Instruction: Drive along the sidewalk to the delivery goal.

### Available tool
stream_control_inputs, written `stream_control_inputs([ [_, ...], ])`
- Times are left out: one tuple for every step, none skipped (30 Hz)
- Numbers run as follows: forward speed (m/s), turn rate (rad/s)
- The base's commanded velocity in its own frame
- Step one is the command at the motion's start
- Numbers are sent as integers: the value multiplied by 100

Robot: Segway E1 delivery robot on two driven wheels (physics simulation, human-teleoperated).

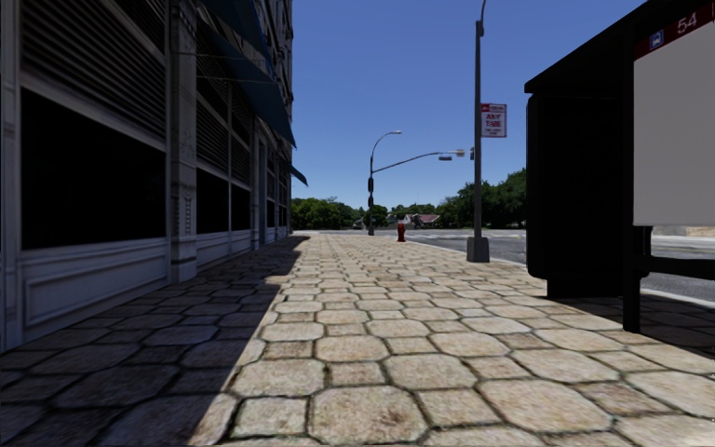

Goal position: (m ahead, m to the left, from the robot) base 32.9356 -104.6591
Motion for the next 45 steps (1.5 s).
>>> stream_control_inputs([
  [200, 0],
  [200, 0],
  [200, 0],
  [200, 0],
  [200, 0],
  [200, 0],
  [200, 0],
  [200, 0],
  [200, 0],
  [200, 0],
  [200, 0],
  [200, 0],
  [200, 0],
  [200, 0],
  [200, 0],
  [200, 0],
  [200, 0],
  [200, 0],
  [200, 0],
  [200, 0],
  [200, 0],
  [200, 0],
  [200, 0],
  [200, 0],
  [200, 0],
  [200, 0],
  [200, 0],
  [200, 0],
  [200, 0],
  [200, 0],
  [200, 0],
  [200, 0],
  [200, 0],
  [200, 0],
  [200, 0],
  [200, 0],
  [200, 0],
  [200, 0],
  [200, 0],
  [200, 0],
  [200, 0],
  [200, 0],
  [200, 0],
  [200, 0],
  [200, 0],
])
